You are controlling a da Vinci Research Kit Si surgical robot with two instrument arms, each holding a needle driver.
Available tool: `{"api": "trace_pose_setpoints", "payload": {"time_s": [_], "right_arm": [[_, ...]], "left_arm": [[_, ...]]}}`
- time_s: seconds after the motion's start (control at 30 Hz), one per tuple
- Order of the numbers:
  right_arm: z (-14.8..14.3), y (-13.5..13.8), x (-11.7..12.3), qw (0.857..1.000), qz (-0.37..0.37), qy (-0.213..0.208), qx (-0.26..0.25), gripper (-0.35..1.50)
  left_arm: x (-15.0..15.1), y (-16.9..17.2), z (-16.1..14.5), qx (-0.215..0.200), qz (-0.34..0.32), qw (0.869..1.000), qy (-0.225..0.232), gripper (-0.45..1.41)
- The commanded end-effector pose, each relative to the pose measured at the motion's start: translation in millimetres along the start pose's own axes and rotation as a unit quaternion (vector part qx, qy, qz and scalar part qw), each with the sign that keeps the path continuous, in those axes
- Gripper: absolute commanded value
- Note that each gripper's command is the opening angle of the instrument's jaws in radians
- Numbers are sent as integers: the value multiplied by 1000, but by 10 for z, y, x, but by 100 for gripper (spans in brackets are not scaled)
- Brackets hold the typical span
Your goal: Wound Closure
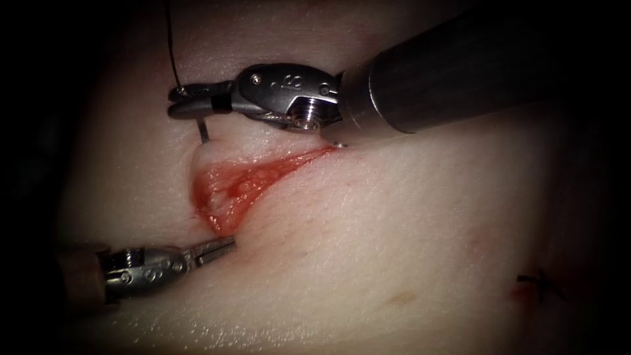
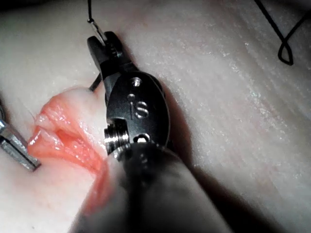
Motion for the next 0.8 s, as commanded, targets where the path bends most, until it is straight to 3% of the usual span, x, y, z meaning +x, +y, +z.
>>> {"api": "trace_pose_setpoints", "payload": {"time_s": [0.03,0.37,0.8], "right_arm": [[9,-6,-7,1000,14,2,9,-35],[14,-20,-23,993,109,0,44,-35],[6,-45,-37,965,252,-17,67,-35]], "left_arm": [[-3,9,8,-2,-1,1000,0,-45],[-5,8,8,-2,0,1000,1,-45],[-7,9,10,-4,-2,1000,-3,-45]]}}
